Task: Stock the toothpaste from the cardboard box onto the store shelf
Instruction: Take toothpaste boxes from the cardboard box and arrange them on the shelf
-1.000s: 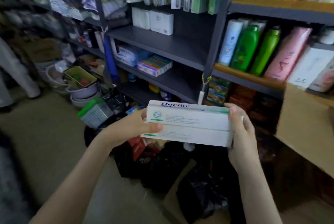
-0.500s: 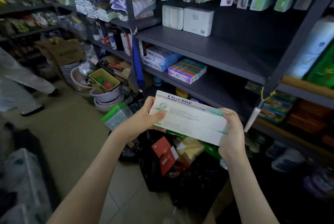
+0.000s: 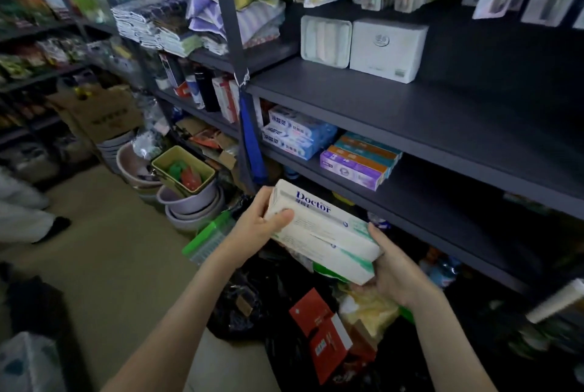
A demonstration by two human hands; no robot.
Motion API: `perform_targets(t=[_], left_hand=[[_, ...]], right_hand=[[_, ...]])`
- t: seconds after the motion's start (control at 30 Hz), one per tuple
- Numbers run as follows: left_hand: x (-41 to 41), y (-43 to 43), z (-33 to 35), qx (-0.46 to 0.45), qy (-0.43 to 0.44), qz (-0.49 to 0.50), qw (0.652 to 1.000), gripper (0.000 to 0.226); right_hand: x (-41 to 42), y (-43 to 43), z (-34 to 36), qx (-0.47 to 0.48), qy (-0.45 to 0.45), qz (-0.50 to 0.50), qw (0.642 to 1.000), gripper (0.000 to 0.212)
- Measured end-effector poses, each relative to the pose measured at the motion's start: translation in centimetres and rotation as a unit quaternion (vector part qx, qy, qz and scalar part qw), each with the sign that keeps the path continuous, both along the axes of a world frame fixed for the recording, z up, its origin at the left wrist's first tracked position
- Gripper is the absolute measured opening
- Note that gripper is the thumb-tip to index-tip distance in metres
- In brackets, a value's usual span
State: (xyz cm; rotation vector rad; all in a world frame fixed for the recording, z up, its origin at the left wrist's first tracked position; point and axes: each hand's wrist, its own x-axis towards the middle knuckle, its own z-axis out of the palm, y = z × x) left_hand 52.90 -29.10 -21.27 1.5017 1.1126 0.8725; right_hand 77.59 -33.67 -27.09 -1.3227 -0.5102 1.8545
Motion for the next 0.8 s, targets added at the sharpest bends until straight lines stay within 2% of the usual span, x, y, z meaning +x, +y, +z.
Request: perform_targets(t=[0.13, 0.23, 0.33, 0.4, 0.47, 0.57, 0.6, 0.67, 0.73, 0.77, 0.8], left_hand=[[-1.7, 5.6, -1.1, -0.065, 0.004, -0.060, 0.996, 0.042], [-2.2, 9.8, -2.9, -0.134, -0.038, -0.042, 0.989, 0.038], [-2.4, 14.8, -5.8, -0.150, -0.052, 0.021, 0.987, 0.073], [-2.1, 18.4, -7.3, -0.155, -0.044, 0.030, 0.986, 0.088], [-1.4, 21.1, -8.2, -0.138, -0.035, 0.026, 0.989, 0.087], [0.5, 24.1, -10.0, -0.046, -0.053, 0.056, 0.996, 0.063], [1.3, 24.9, -10.7, -0.016, -0.073, 0.061, 0.995, 0.060], [3.1, 26.3, -12.7, 0.017, -0.104, 0.030, 0.994, 0.061], [4.9, 27.6, -14.7, 0.026, -0.127, -0.021, 0.991, 0.060], [5.8, 28.4, -15.8, 0.033, -0.142, -0.044, 0.988, 0.059], [6.6, 29.1, -16.8, 0.042, -0.155, -0.067, 0.985, 0.059]], right_hand=[[-2.2, 4.1, -0.6, 0.000, 0.052, -0.100, 0.994, 0.044], [-3.2, 6.9, -1.5, 0.028, 0.030, -0.147, 0.988, 0.043], [-4.9, 9.6, -2.7, 0.055, -0.001, -0.186, 0.981, 0.042], [-5.7, 11.4, -3.9, 0.078, -0.013, -0.224, 0.971, 0.044], [-6.2, 12.9, -5.6, 0.113, -0.019, -0.240, 0.964, 0.056], [-5.7, 14.8, -8.7, 0.178, -0.001, -0.252, 0.951, 0.098], [-5.4, 15.6, -9.6, 0.202, 0.003, -0.261, 0.944, 0.103], [-4.5, 17.0, -11.4, 0.233, -0.022, -0.303, 0.924, 0.095], [-3.1, 18.1, -13.0, 0.257, -0.048, -0.349, 0.900, 0.067], [-2.1, 18.4, -13.9, 0.272, -0.078, -0.355, 0.891, 0.062], [-1.1, 18.8, -14.6, 0.289, -0.123, -0.346, 0.884, 0.066]])
